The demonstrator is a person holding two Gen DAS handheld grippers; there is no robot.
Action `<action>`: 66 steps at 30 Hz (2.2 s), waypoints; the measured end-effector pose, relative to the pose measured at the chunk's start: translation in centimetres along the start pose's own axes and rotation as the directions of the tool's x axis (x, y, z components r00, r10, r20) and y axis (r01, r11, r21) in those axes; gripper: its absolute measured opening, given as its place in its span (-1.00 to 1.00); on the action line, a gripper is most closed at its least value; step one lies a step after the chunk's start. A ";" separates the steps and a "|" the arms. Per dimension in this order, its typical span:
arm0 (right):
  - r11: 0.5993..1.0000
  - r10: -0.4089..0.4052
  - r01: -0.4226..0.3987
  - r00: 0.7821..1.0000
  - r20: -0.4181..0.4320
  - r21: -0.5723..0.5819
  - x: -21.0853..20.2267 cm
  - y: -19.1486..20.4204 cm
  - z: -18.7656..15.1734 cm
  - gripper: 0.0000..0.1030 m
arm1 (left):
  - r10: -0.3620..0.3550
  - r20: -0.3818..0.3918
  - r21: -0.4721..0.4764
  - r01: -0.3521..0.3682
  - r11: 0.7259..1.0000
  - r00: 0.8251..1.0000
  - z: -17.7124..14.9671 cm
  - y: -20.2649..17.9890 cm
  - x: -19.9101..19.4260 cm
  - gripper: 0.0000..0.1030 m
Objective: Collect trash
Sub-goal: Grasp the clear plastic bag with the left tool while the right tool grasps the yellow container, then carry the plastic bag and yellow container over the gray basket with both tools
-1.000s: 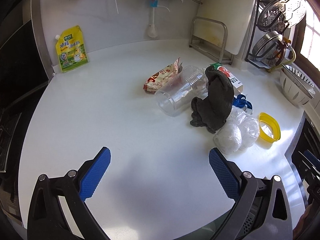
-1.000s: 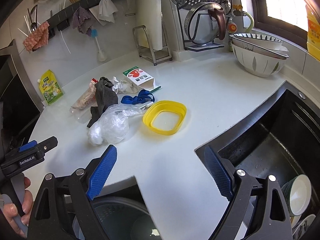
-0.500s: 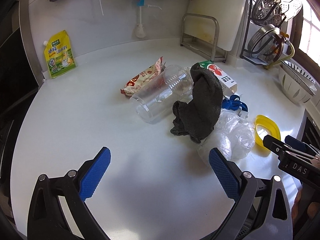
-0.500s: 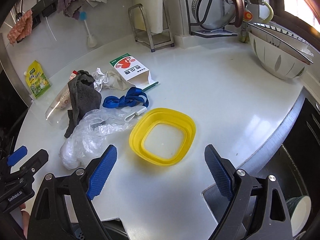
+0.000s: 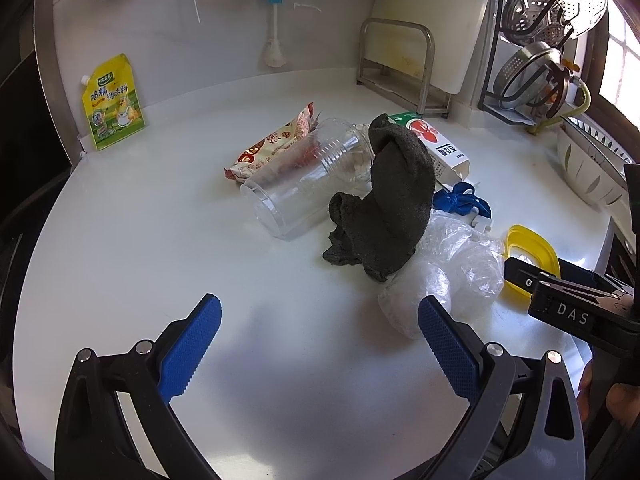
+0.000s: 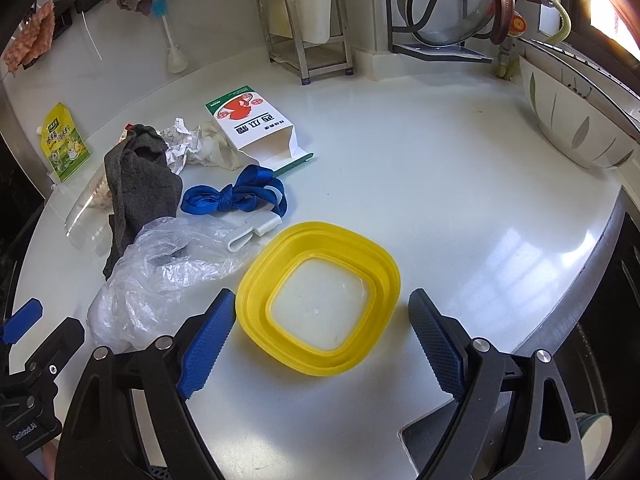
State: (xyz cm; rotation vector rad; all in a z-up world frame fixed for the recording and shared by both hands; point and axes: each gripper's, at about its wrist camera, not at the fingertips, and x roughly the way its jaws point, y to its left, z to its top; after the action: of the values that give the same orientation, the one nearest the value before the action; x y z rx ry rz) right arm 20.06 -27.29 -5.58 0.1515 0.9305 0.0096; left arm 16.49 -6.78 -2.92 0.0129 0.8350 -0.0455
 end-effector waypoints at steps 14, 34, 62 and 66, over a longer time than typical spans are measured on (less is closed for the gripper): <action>0.990 0.006 -0.017 0.997 0.082 0.139 -4.3 -4.7 -2.0 0.43 | -0.045 0.026 0.012 0.044 0.999 0.999 0.3 -4.2 -0.8 0.88; 0.963 0.077 -0.108 0.988 0.133 0.245 -6.2 -7.5 -2.4 0.43 | 0.039 0.008 0.063 -0.039 0.997 0.999 -0.2 -7.8 2.0 -0.26; 0.979 0.077 -0.113 0.975 0.209 0.170 -15.7 -1.1 -17.1 0.43 | 0.024 0.126 0.131 -0.041 0.991 0.992 -8.9 0.4 -11.5 -0.32; 0.980 0.081 -0.114 0.976 0.201 0.161 -16.6 0.2 -20.1 0.43 | -0.006 0.126 0.156 -0.013 0.988 0.992 -11.5 0.8 -12.7 -0.32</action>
State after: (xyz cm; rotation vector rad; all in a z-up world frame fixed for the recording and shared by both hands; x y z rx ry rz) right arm -5.91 -25.74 -4.10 0.3525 0.7278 0.0057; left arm -0.53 -5.22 -1.27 0.1576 0.7032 -0.1073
